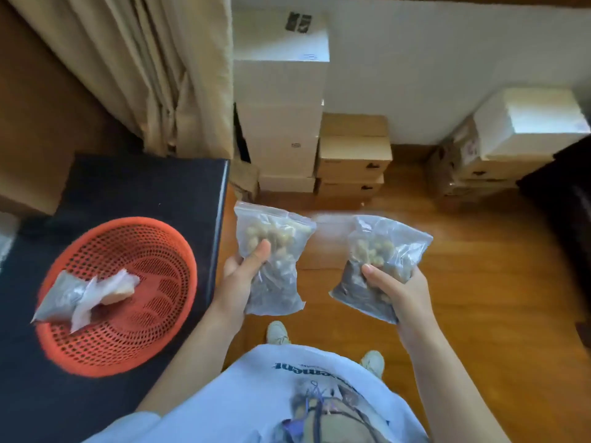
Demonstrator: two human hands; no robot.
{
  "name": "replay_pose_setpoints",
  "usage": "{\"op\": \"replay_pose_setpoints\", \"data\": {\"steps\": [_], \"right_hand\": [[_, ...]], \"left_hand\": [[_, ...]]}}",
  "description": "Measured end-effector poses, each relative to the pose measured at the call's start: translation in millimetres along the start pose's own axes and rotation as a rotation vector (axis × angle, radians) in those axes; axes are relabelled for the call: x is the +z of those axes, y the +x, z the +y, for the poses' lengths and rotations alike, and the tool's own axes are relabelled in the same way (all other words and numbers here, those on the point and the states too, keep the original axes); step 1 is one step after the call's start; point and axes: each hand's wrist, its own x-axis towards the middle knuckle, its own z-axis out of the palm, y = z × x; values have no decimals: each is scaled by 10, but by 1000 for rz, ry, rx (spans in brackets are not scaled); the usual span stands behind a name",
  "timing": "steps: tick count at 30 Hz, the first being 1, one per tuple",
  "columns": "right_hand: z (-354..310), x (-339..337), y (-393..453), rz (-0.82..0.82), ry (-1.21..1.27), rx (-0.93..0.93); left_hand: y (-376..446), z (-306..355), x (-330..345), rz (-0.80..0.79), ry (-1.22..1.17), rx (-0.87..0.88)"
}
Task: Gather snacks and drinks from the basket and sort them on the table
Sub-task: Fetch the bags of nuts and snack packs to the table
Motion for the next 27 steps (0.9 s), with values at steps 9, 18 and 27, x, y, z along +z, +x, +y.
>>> {"op": "replay_pose_setpoints", "data": {"steps": [9, 18, 27], "right_hand": [[329, -2045, -996, 381, 239, -130], [970, -4018, -2087, 753, 385, -199], [1527, -4960, -2807, 1037, 586, -173]], "left_hand": [[-600, -742, 2147, -507, 181, -66], [-1749, -1887, 3936, -768, 391, -141], [-2403, -2543, 5015, -1033, 563, -224]]}}
